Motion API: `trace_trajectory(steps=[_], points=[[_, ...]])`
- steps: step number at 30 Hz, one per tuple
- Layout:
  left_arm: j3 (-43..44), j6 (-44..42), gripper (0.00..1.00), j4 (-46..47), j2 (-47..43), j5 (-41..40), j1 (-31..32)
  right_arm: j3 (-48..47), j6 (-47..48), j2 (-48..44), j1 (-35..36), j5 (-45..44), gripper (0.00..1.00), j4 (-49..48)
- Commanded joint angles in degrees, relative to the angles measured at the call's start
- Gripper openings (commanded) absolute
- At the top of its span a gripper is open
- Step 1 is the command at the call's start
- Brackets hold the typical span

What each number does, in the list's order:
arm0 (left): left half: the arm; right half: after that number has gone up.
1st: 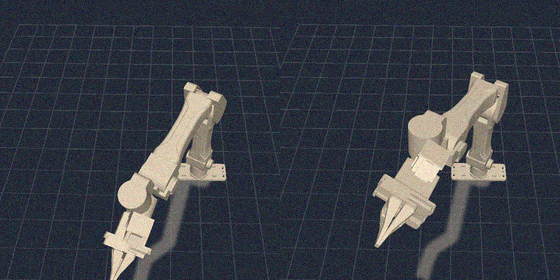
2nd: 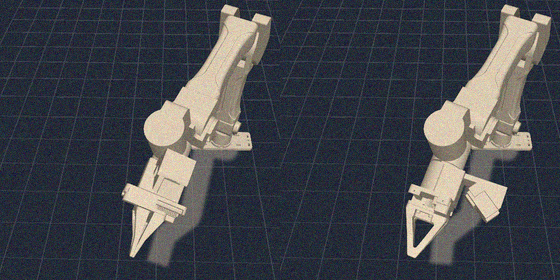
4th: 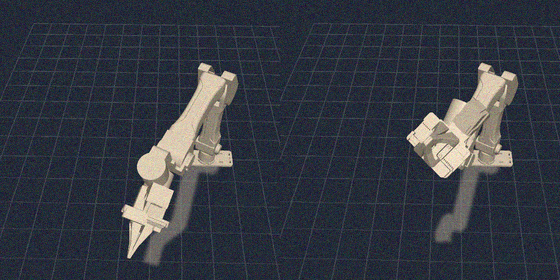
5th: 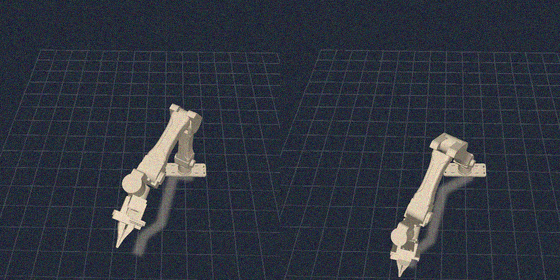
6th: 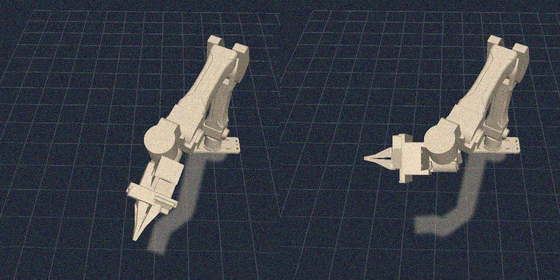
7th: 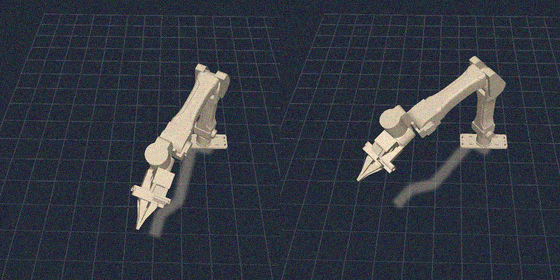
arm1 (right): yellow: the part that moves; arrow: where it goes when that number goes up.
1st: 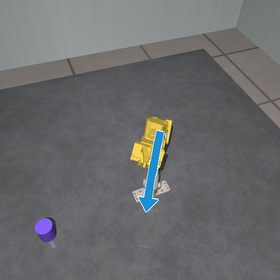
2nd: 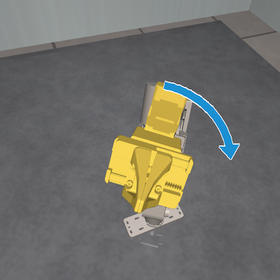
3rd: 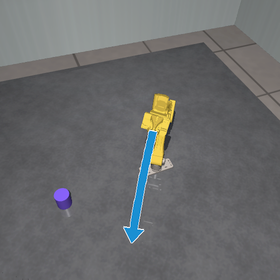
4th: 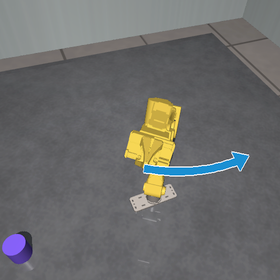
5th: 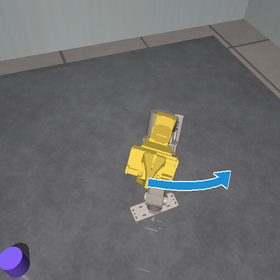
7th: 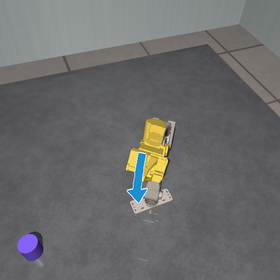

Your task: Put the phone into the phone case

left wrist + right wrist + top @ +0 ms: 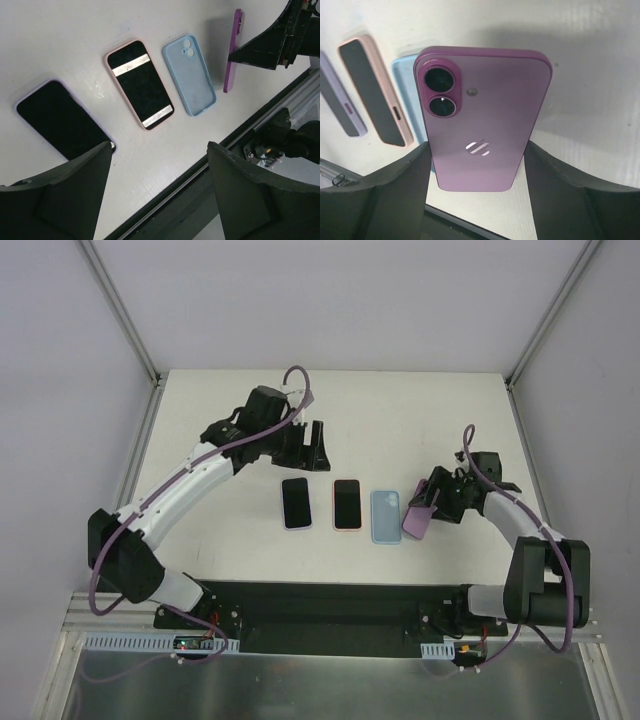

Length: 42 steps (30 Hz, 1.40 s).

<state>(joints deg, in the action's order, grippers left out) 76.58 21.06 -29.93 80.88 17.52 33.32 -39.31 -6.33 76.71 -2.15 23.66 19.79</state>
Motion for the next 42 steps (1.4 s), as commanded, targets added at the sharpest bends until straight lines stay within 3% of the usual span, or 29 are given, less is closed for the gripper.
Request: trace_trajectory(steps=[1,6,13,26,29,32,33,37,39,42], points=[[3.75,4.86,0.74,3.91,6.37,10.33,0.43,0.72,3.51,-6.2,1.18,7.63,0.36,-6.34],[5.42,6.71,0.7,12.08,11.22,16.66,1.83,-1.03,4.57,-9.82,6.36,9.03,0.34,-6.35],[12.1,8.03,0.7,15.43,19.04,23.08,2.63,-6.91,3.52,-11.75,15.76,7.63,0.33,-4.94],[12.02,9.44,0.64,17.01,23.97,25.63,3.51,-13.68,0.53,-9.03,27.46,2.45,0.32,-4.94],[11.05,9.26,0.54,17.01,23.97,25.99,3.51,-14.65,0.26,-8.5,28.43,1.57,0.32,-4.76],[9.3,9.52,0.31,17.1,23.18,26.78,3.51,-15.18,0.0,-8.42,28.78,0.25,0.32,-3.89],[8.68,9.79,0.2,17.1,22.83,26.69,3.51,-15.27,0.0,-8.68,28.87,-0.1,0.34,-3.27],[6.57,11.02,0.0,17.63,21.08,27.22,3.51,-16.23,0.35,-9.73,29.92,-3.44,0.51,-0.73],[6.22,12.33,0.0,17.63,20.98,27.22,3.33,-17.73,0.44,-10.17,31.06,-7.65,0.73,2.35],[5.52,15.23,0.0,17.72,20.81,25.64,2.46,-19.22,0.97,-11.57,34.05,-14.41,0.84,6.22]])
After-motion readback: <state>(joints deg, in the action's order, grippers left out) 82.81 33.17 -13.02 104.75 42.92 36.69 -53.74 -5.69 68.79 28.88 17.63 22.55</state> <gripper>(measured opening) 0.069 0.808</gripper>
